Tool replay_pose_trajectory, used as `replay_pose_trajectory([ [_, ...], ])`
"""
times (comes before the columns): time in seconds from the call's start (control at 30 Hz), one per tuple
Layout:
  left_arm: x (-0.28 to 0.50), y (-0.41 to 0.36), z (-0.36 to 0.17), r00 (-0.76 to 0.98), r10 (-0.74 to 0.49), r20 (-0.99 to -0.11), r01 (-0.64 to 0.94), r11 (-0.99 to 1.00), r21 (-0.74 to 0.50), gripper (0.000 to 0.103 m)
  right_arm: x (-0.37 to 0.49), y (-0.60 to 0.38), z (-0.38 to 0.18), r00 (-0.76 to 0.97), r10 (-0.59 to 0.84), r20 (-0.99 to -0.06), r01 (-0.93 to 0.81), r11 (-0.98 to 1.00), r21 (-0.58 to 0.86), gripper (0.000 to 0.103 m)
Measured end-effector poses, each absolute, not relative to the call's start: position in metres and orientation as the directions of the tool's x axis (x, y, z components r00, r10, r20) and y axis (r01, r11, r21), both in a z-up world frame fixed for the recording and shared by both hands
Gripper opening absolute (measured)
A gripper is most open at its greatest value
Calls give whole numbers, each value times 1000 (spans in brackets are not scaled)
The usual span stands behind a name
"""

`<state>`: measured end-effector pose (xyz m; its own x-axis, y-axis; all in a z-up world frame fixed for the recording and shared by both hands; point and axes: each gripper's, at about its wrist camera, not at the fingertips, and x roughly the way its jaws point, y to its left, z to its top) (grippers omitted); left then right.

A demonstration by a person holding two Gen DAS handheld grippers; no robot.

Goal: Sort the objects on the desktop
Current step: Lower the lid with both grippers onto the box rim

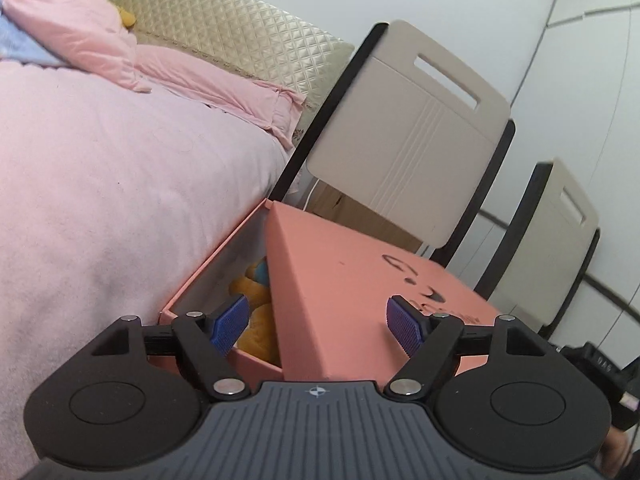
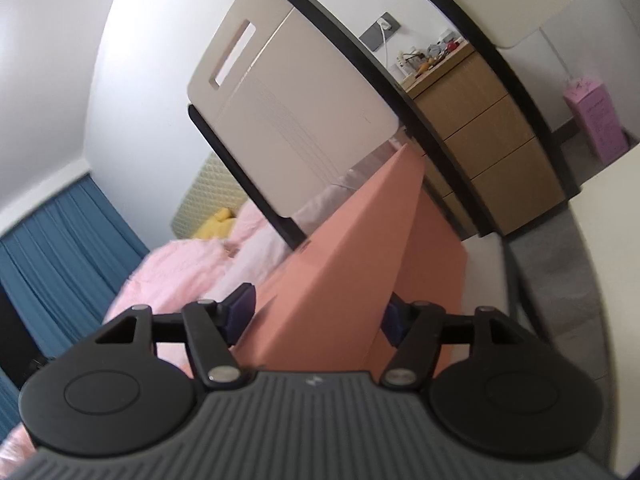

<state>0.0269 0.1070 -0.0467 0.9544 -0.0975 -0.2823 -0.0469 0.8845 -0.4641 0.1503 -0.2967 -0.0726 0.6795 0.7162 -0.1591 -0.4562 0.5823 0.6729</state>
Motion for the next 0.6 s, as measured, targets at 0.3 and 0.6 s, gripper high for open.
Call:
replay_pose_trajectory([
  [0.3,26,89,-46,953,-83,-290,-33,926,-376,80,143,-289,-76,762,604,-235,-380,710,593,96],
  [0.6,22,77,-47,954,-93,-284,-6,945,-327,80,138,-289,-79,795,563,-226,-365,741,563,103],
])
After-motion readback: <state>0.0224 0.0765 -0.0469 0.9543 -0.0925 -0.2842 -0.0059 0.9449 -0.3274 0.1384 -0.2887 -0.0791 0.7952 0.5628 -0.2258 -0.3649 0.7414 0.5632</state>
